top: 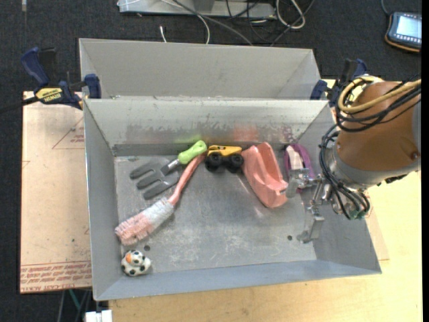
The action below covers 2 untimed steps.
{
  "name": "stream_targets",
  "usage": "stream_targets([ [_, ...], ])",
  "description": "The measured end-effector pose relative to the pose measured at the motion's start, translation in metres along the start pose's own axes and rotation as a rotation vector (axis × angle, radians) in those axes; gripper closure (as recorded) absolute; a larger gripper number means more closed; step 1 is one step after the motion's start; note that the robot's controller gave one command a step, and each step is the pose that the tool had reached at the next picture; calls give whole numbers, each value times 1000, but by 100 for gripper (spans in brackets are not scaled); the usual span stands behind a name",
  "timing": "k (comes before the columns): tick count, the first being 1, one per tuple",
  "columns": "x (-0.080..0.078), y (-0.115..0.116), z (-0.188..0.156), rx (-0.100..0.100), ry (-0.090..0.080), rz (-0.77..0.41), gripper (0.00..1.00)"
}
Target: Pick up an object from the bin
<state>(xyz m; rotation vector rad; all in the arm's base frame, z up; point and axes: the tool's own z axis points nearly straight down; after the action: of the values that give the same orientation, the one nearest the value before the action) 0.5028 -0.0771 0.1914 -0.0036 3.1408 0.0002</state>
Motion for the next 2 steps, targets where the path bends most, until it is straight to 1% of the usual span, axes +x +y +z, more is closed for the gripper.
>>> stream_targets([
  [1, -1, 0, 0, 0, -1, 0, 0],
  [2, -65, -2, 24, 0, -3, -27, 0],
])
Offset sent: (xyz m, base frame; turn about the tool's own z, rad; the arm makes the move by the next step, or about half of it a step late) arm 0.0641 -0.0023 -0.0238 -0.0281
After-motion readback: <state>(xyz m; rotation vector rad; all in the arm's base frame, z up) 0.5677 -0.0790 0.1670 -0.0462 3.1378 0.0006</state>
